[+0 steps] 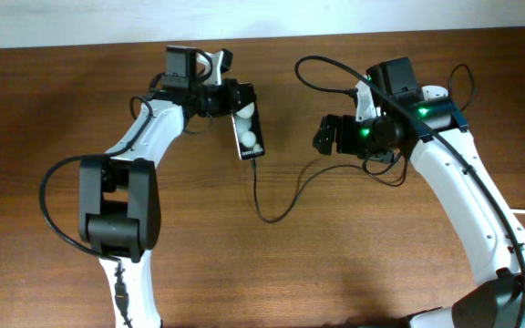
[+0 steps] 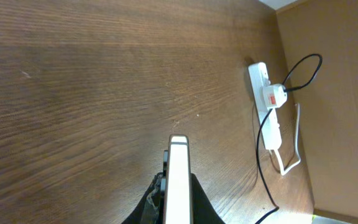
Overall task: Plug charger to phone and switch on socket
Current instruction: 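Lower the connected phone toward the table with the left gripper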
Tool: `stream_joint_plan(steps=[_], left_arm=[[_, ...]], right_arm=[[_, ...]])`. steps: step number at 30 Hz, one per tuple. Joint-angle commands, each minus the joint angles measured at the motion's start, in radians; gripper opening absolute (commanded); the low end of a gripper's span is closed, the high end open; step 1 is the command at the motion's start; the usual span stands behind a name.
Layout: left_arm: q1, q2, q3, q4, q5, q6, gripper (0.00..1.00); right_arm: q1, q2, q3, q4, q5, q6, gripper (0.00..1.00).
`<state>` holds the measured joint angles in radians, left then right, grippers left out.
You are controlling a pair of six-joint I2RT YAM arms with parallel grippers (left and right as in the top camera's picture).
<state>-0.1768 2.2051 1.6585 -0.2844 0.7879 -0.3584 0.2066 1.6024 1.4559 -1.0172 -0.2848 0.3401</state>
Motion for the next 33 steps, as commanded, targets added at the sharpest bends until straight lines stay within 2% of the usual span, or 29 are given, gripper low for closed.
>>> stream_joint_plan(steps=[1, 12, 19, 26, 33], left_arm=[[-0.049, 0.005, 0.005, 0.005, -0.004, 0.016, 0.0], [-0.182, 0.019, 0.004, -0.052, -0.089, 0.015, 0.0], [-0.185, 0.163, 0.005, -0.056, -0.021, -0.098, 0.0], [-0.185, 0.168, 0.004, -0.069, -0.025, -0.103, 0.0], [-0.184, 0.168, 0.005, -0.07, -0.039, -0.223, 0.0]], right_arm=[[0.003, -0.022, 0.005, 0.003, 0.009, -0.007, 0.99], [0.003, -0.022, 0.005, 0.003, 0.009, -0.007, 0.99], [0.003, -0.022, 0.005, 0.003, 0.01, -0.007, 0.99], [0.003, -0.022, 0.005, 0.003, 0.009, -0.007, 0.99], [0.003, -0.022, 0.005, 0.002, 0.009, -0.007, 0.99]])
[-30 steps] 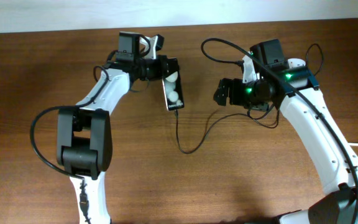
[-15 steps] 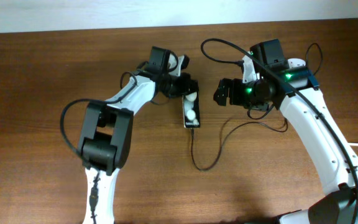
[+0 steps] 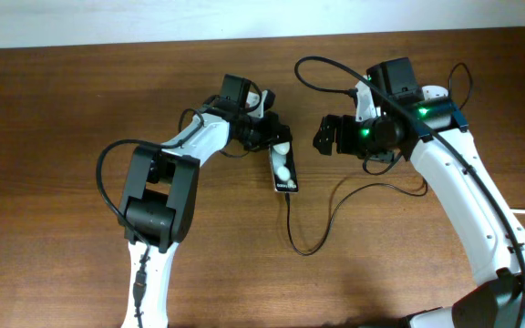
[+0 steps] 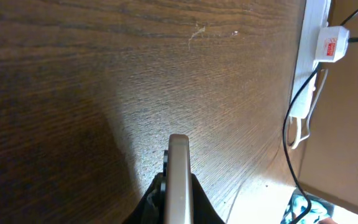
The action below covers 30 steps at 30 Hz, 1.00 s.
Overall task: Plug charger to phone and switch on socket
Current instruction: 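Lower the connected phone toward the table with the left gripper, then release the phone on the table and raise the left gripper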
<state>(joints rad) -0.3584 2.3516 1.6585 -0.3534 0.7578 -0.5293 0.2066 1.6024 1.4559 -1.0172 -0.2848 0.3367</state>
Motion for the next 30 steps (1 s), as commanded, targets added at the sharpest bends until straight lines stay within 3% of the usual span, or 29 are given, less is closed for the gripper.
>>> stream_joint_plan(steps=[1, 5, 7, 8, 11, 12, 13, 14, 21, 30], left_arm=[[-0.003, 0.021, 0.005, -0.01, -0.039, -0.068, 0.0], [-0.003, 0.021, 0.005, -0.031, -0.075, -0.089, 0.06], [-0.003, 0.021, 0.005, -0.031, -0.075, -0.088, 0.19], [-0.003, 0.021, 0.005, -0.03, -0.075, -0.088, 0.33], [-0.003, 0.021, 0.005, -0.03, -0.075, -0.088, 0.47], [-0.003, 0.021, 0.005, -0.031, -0.074, -0.088, 0.57], [-0.003, 0.021, 0.005, -0.031, -0.074, -0.088, 0.82], [-0.003, 0.021, 0.005, -0.031, -0.074, -0.088, 0.99], [-0.003, 0.021, 0.005, -0.043, -0.08, -0.089, 0.99], [-0.003, 0.021, 0.075, -0.341, -0.356, -0.175, 0.99]], right_arm=[[0.003, -0.022, 0.005, 0.002, 0.009, -0.004, 0.99], [0.003, -0.022, 0.005, 0.002, 0.009, -0.004, 0.99], [0.003, -0.022, 0.005, 0.002, 0.009, -0.004, 0.99], [0.003, -0.022, 0.005, 0.002, 0.009, -0.004, 0.99], [0.003, -0.022, 0.005, 0.002, 0.009, -0.004, 0.99], [0.003, -0.022, 0.005, 0.002, 0.009, -0.004, 0.99], [0.003, -0.022, 0.005, 0.002, 0.009, -0.004, 0.99], [0.003, -0.022, 0.005, 0.002, 0.009, -0.004, 0.99], [0.003, -0.022, 0.005, 0.002, 0.009, -0.004, 0.99], [0.003, -0.022, 0.005, 0.003, 0.009, -0.004, 0.99]])
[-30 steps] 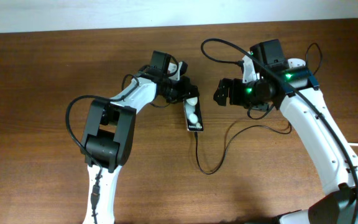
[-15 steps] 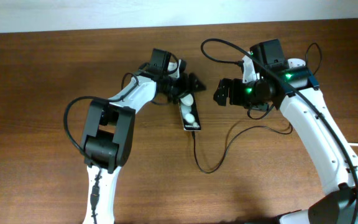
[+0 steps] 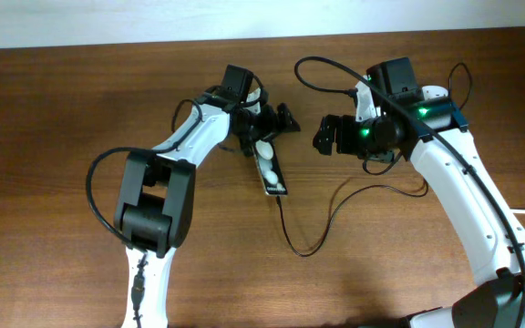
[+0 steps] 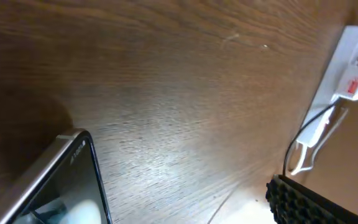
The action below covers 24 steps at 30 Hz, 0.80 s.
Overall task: Plug charger to phone and switch on socket
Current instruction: 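Release the phone on the table and raise the left gripper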
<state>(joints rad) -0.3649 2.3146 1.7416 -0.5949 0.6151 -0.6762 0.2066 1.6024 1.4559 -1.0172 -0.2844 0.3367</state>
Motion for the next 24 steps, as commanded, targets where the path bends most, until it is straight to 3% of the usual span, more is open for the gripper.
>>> stream_joint_plan(steps=[1, 7, 12, 17, 24], left_arm=[[0.004, 0.058, 0.015, -0.143, -0.244, -0.031, 0.99], [0.005, 0.058, 0.031, -0.219, -0.273, -0.035, 0.99], [0.005, 0.058, 0.031, -0.292, -0.398, -0.034, 0.99], [0.006, 0.056, 0.039, -0.309, -0.403, -0.022, 0.99], [0.014, -0.131, 0.49, -0.594, -0.467, 0.372, 0.99]], right_arm=[[0.003, -0.022, 0.005, 0.003, 0.009, -0.004, 0.99], [0.003, -0.022, 0.005, 0.003, 0.009, -0.004, 0.99], [0.003, -0.022, 0.005, 0.011, 0.009, -0.004, 0.99], [0.003, -0.022, 0.005, 0.011, 0.009, -0.004, 0.99], [0.003, -0.021, 0.005, 0.01, 0.009, -0.008, 0.99]])
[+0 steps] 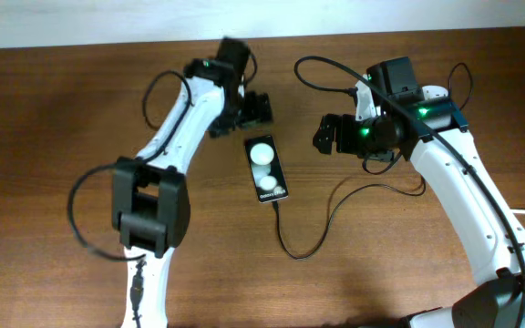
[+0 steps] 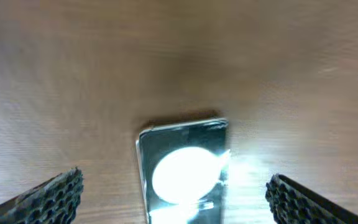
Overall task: Plug charger to phone and switch on socket
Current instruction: 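Release the phone on the table and raise the left gripper, then move the right gripper over the white power strip's socket switch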
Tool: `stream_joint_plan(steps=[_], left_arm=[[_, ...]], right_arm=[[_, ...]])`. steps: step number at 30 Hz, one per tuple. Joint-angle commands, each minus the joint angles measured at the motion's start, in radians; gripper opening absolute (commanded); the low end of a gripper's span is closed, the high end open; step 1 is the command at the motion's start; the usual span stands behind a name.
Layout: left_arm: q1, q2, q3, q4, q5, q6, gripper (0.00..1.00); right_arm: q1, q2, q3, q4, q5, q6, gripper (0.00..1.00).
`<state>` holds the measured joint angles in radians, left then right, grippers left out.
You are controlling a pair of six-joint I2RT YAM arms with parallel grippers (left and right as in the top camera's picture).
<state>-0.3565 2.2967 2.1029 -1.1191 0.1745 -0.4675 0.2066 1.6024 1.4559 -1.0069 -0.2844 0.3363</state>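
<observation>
The phone (image 1: 265, 169) lies flat on the wooden table, screen up and glaring, with the black charger cable (image 1: 310, 228) plugged into its near end. In the left wrist view the phone (image 2: 180, 165) lies between and beyond the spread fingers (image 2: 45, 196). My left gripper (image 1: 241, 114) hovers open just behind the phone, holding nothing. My right gripper (image 1: 324, 137) hangs over the table right of the phone; its jaws do not show clearly. The socket is out of view.
The cable loops from the phone's near end across the table (image 1: 53, 137) toward the right arm (image 1: 445, 173). More black cable (image 1: 322, 68) arcs behind the right wrist. A pale wall edge runs along the far side.
My left gripper, which was open beside the tilted phone, has drawn back toward the table's far side. The phone now lies flat and straighter, a little nearer the middle. The right arm is unchanged.
My left gripper held the phone on edge at the far middle of the table, cable attached. It then held it further right, near the right gripper. Then it stood open with the phone down. Now it is clear of the flat phone.
</observation>
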Motion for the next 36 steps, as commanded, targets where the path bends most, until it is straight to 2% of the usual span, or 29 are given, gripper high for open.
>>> stream_joint_plan(steps=[1, 5, 15, 19, 21, 22, 24, 27, 28, 31, 36], left_arm=[[0.006, -0.143, 0.169, -0.114, -0.026, 0.215, 0.99], [0.006, -0.255, 0.193, -0.273, -0.026, 0.369, 0.99], [0.002, -0.259, 0.192, -0.286, -0.026, 0.368, 0.99], [0.002, -0.259, 0.192, -0.286, -0.026, 0.368, 0.99], [0.002, -0.259, 0.192, -0.286, -0.026, 0.368, 0.99], [0.002, -0.259, 0.192, -0.286, -0.026, 0.368, 0.99], [0.002, -0.259, 0.192, -0.286, -0.026, 0.368, 0.99], [0.002, -0.259, 0.192, -0.286, -0.026, 0.368, 0.99], [0.002, -0.259, 0.192, -0.286, -0.026, 0.368, 0.99], [0.001, -0.259, 0.192, -0.286, -0.026, 0.368, 0.99], [-0.001, -0.259, 0.192, -0.286, -0.026, 0.368, 0.99]], right_arm=[[0.003, -0.021, 0.005, -0.001, 0.009, -0.007, 0.99], [0.003, -0.021, 0.005, -0.011, 0.009, -0.007, 0.99], [-0.014, -0.021, 0.005, 0.007, 0.009, -0.008, 0.99], [-0.119, -0.021, 0.005, -0.024, -0.084, -0.103, 0.99], [-0.23, -0.017, 0.006, -0.052, -0.185, -0.18, 0.99], [-0.343, 0.013, 0.05, -0.126, -0.225, -0.233, 0.99], [-0.452, 0.089, 0.169, -0.249, -0.247, -0.331, 0.99], [-0.572, 0.348, 0.536, -0.48, -0.23, -0.446, 0.99], [-0.586, 0.412, 0.621, -0.504, -0.223, -0.454, 0.99], [-0.615, 0.536, 0.755, -0.511, -0.19, -0.456, 0.99], [-0.663, 0.617, 0.763, -0.348, -0.029, -0.455, 0.99]])
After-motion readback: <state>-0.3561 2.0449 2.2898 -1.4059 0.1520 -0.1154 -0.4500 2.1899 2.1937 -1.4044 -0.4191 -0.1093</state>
